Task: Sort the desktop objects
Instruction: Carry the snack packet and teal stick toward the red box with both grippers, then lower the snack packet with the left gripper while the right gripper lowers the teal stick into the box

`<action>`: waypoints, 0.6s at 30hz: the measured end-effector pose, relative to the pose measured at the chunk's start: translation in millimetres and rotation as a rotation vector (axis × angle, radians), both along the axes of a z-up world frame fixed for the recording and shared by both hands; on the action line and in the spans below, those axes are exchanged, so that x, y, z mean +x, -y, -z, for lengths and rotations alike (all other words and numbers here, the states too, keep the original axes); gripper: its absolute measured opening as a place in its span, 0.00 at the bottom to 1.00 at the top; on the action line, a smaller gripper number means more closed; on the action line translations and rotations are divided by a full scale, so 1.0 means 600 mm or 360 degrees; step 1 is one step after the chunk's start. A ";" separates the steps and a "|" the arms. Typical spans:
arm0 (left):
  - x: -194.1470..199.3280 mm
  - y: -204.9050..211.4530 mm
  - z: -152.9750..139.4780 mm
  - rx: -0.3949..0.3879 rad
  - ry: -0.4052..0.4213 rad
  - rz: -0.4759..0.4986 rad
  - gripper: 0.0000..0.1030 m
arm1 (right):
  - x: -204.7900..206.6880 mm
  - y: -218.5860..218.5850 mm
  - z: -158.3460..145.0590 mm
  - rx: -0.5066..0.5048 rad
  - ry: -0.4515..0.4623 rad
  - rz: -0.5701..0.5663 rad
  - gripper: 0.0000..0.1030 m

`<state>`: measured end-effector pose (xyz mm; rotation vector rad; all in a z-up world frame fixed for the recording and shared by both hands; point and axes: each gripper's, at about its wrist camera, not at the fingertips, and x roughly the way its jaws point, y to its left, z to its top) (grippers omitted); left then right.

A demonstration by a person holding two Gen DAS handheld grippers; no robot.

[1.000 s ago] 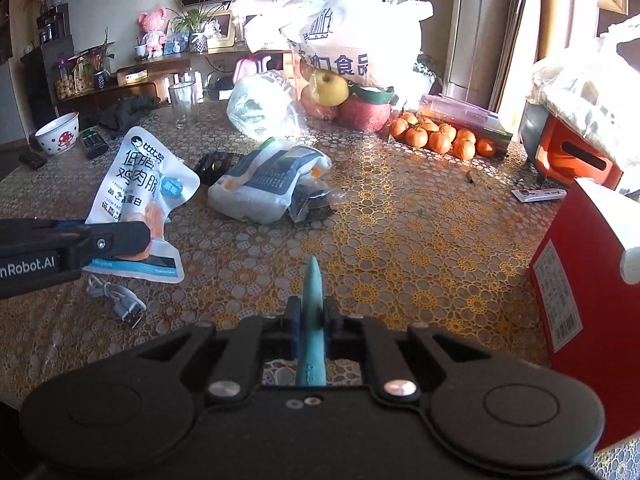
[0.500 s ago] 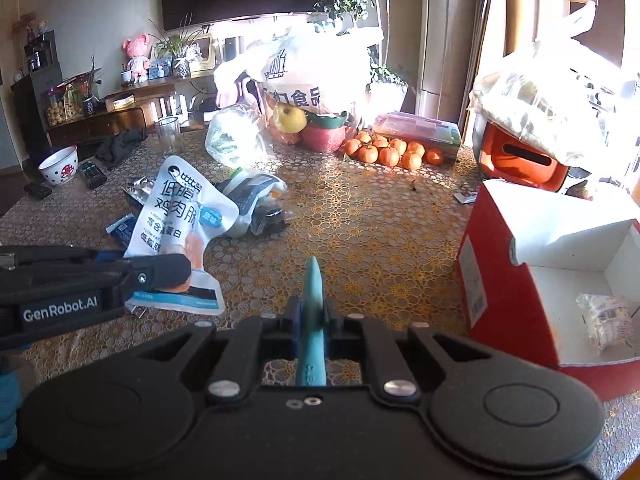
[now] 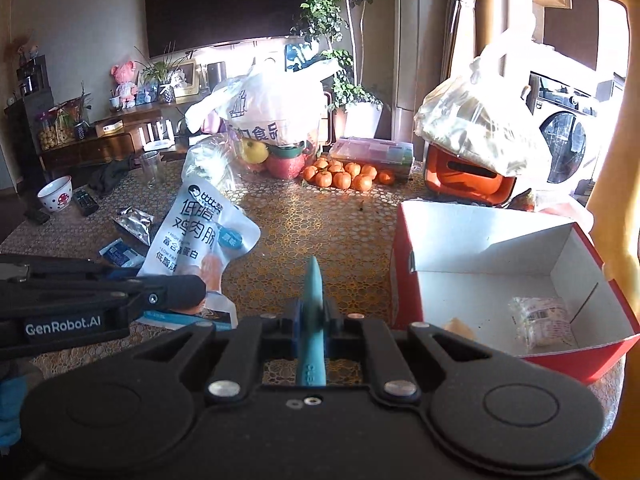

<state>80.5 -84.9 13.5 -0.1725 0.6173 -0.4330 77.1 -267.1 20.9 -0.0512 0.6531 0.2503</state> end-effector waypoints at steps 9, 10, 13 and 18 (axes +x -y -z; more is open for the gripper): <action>0.010 0.075 -0.020 0.0010 0.0042 0.0122 0.17 | -0.005 0.076 -0.021 -0.0019 0.0044 0.0079 0.09; 0.012 0.082 -0.021 0.0011 0.0041 0.0132 0.17 | -0.003 0.083 -0.021 -0.0020 0.0047 0.0088 0.09; 0.019 0.103 -0.024 0.0017 0.0043 0.0161 0.17 | 0.000 0.103 -0.023 -0.0021 0.0054 0.0113 0.09; 0.035 0.138 -0.029 0.0018 0.0035 0.0222 0.17 | 0.010 0.138 -0.024 -0.0025 0.0052 0.0151 0.09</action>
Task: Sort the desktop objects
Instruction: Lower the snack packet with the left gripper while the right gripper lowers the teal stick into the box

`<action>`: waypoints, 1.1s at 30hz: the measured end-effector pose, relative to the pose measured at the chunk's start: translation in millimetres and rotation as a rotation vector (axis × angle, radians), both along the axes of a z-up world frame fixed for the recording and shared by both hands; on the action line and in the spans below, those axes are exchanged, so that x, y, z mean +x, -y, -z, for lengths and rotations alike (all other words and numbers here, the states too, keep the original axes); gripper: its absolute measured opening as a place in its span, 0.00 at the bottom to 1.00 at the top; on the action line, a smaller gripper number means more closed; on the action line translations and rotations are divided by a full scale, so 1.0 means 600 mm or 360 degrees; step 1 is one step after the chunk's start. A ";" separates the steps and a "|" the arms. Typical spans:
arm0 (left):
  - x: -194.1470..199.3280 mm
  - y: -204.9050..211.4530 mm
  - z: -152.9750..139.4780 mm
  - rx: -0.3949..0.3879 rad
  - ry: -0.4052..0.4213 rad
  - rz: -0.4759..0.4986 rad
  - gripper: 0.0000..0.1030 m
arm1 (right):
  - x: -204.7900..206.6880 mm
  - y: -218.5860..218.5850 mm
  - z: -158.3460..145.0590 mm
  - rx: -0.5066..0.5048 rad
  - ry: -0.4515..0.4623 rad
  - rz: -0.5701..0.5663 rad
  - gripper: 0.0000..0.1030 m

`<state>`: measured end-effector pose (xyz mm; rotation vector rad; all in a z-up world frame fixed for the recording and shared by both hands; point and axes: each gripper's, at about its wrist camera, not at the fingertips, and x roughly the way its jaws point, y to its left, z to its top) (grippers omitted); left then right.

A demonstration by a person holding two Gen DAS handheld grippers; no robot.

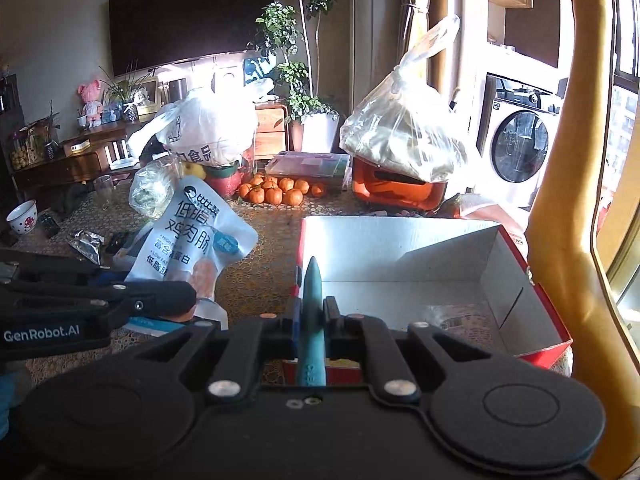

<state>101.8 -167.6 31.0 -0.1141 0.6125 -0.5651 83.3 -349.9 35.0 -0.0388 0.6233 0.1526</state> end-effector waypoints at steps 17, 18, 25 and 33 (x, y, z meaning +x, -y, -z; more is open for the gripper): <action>0.105 0.105 0.022 0.0013 -0.0164 0.0159 0.17 | 0.053 0.099 0.025 -0.0009 -0.0040 0.0119 0.10; 0.114 0.109 0.024 0.0006 -0.0184 0.0168 0.17 | 0.060 0.102 0.027 0.0004 -0.0052 0.0127 0.09; 0.175 0.148 0.043 0.0073 -0.0278 0.0200 0.17 | 0.097 0.122 0.050 -0.0005 -0.0113 0.0146 0.09; 0.237 0.191 0.073 0.0189 -0.0354 0.0304 0.17 | 0.126 0.141 0.084 -0.0050 -0.0213 0.0159 0.10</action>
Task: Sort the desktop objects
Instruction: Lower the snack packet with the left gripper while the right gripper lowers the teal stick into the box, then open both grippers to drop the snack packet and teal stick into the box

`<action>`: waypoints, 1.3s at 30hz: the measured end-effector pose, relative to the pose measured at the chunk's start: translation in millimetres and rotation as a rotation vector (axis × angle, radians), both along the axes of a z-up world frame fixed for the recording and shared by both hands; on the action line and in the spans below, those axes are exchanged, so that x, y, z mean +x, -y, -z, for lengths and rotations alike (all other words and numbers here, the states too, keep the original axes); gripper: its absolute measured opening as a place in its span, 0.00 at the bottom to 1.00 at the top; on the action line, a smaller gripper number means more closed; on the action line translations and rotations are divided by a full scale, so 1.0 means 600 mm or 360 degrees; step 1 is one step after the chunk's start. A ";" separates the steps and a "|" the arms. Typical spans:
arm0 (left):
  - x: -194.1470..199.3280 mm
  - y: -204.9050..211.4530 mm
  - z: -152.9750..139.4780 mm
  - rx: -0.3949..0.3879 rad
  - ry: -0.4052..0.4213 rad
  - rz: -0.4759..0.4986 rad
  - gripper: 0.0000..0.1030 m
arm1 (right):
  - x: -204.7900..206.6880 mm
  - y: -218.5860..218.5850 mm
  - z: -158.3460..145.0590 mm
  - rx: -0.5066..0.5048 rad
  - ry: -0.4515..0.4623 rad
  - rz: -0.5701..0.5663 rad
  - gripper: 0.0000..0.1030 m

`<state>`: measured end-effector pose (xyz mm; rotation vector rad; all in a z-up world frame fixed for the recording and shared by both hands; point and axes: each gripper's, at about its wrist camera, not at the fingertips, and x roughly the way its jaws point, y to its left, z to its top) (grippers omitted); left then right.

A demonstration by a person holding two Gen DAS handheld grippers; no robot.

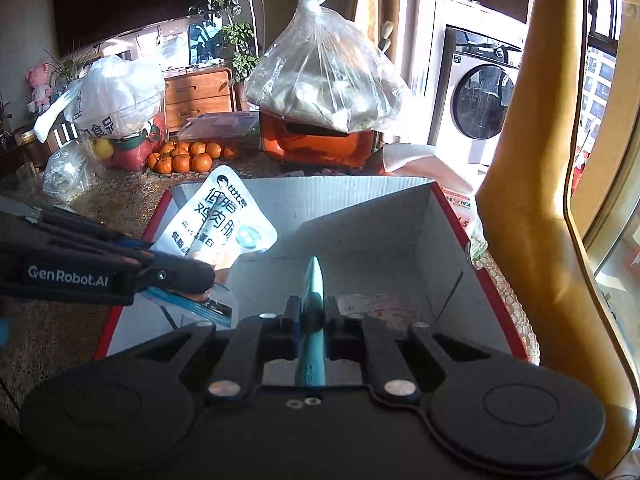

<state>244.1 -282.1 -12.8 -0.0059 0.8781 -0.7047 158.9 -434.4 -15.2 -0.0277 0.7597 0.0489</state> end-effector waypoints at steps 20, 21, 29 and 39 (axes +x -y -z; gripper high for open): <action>0.075 0.068 0.075 0.0191 -0.0207 0.0122 0.17 | 0.061 0.010 0.071 0.0053 -0.0256 -0.0032 0.05; 0.079 0.070 0.080 0.0198 -0.0231 0.0132 0.17 | 0.062 0.010 0.072 0.0051 -0.0260 -0.0033 0.05; 0.089 0.085 0.095 0.0321 -0.0316 0.0191 0.17 | 0.067 0.014 0.082 0.0079 -0.0298 -0.0027 0.08; 0.096 0.087 0.095 0.0360 -0.0410 0.0205 0.17 | 0.063 0.024 0.077 0.0110 -0.0309 -0.0013 0.22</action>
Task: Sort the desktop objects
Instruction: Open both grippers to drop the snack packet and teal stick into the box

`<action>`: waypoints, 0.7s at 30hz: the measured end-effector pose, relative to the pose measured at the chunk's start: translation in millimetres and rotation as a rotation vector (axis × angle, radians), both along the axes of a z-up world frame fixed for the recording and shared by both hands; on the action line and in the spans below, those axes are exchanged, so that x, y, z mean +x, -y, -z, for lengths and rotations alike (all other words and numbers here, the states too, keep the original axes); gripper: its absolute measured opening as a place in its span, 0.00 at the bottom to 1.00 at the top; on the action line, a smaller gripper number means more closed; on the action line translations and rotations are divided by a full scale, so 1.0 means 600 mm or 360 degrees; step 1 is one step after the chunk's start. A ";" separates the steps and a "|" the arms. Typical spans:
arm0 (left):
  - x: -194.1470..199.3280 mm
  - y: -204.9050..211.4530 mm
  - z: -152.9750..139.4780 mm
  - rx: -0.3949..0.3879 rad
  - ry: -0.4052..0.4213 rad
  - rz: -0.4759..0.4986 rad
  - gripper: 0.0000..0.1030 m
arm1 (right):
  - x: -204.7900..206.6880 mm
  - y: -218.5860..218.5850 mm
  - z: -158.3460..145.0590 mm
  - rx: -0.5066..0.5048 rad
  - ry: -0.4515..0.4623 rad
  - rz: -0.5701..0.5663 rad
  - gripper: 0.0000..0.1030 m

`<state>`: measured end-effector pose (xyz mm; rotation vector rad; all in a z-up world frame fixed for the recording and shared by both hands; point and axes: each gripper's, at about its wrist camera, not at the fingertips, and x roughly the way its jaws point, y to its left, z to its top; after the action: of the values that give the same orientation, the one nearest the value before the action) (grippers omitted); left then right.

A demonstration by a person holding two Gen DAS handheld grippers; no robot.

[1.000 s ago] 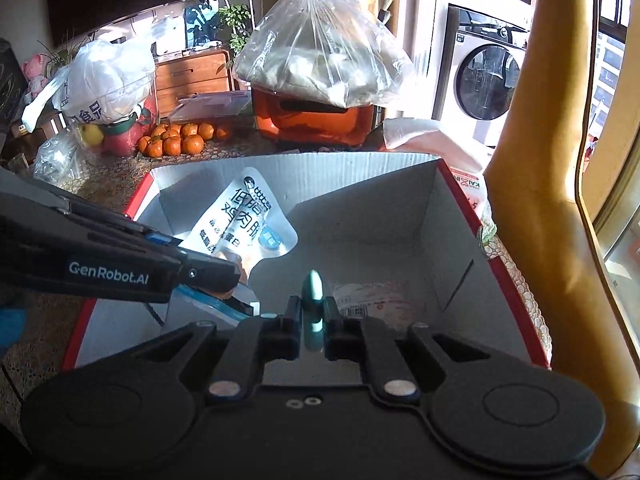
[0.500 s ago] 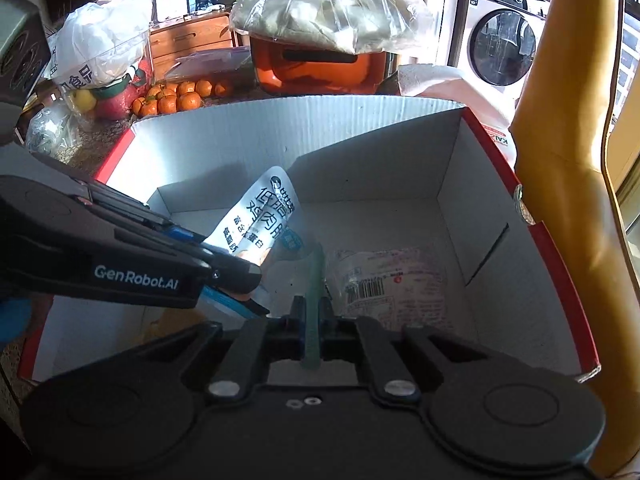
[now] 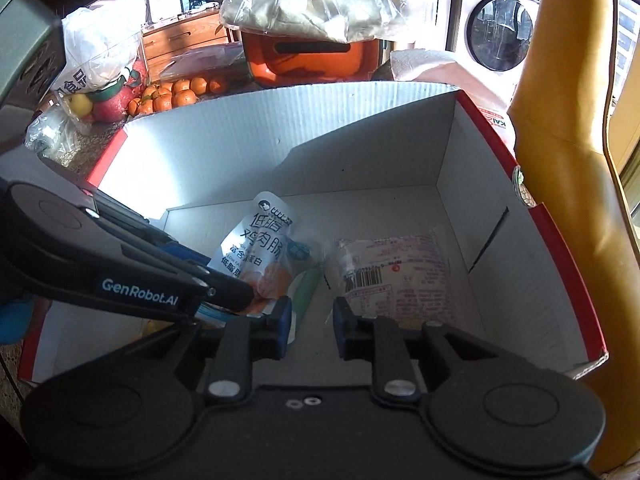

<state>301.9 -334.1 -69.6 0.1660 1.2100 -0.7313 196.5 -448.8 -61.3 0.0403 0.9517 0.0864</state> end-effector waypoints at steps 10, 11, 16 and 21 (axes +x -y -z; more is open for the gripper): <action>-0.001 -0.015 -0.025 -0.0058 0.0043 -0.0073 0.29 | -0.014 0.002 -0.015 -0.0011 0.0020 -0.0017 0.32; -0.002 -0.017 -0.027 -0.0063 0.0045 -0.0077 0.29 | -0.016 0.001 -0.017 -0.0012 0.0023 -0.0021 0.32; -0.012 -0.025 -0.043 -0.0119 0.0056 -0.0084 0.29 | -0.024 -0.002 -0.029 -0.0020 0.0042 -0.0024 0.34; -0.028 -0.035 -0.061 -0.0126 0.0104 -0.0095 0.29 | -0.035 -0.008 -0.044 -0.0031 0.0060 -0.0019 0.35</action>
<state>285.1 -312.9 -33.1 0.0873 1.1178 -0.7153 175.5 -444.2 -34.7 0.0148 0.9150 0.0886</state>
